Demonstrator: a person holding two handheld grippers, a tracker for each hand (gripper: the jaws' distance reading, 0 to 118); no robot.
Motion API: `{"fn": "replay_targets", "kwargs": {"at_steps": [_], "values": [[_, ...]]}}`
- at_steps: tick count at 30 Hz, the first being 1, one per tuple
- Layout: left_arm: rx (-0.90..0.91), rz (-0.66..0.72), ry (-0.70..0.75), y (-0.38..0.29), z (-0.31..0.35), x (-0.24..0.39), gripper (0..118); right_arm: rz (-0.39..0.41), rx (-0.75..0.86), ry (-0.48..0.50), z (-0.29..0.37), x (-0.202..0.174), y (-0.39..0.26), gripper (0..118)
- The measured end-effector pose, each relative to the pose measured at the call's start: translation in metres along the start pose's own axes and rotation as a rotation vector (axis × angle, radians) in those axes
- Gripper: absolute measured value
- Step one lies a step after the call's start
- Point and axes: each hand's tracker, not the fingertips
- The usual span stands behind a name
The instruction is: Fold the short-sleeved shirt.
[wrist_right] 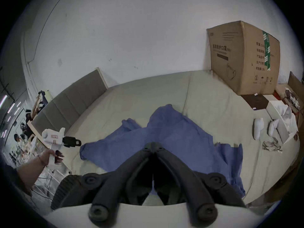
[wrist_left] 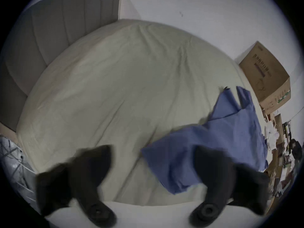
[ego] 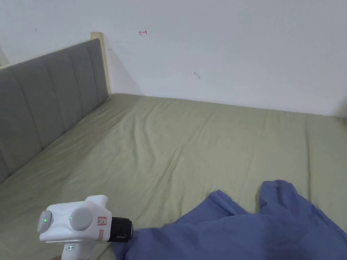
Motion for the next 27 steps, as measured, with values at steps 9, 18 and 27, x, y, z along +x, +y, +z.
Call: {"fn": "replay_targets", "kwargs": {"at_steps": [9,18,27], "values": [[0.021,-0.23,0.064,-0.013,-0.022,0.014,16,-0.062,-0.114,-0.023,-0.043,0.024,-0.009,0],[0.321,-0.127,-0.125,-0.025,0.091,0.051,1,0.007,-0.243,-0.054,-0.177,0.063,0.069,51],[0.382,-0.112,-0.126,-0.029,0.109,0.061,1,0.06,-0.517,-0.226,-0.338,0.121,0.11,100]]}}
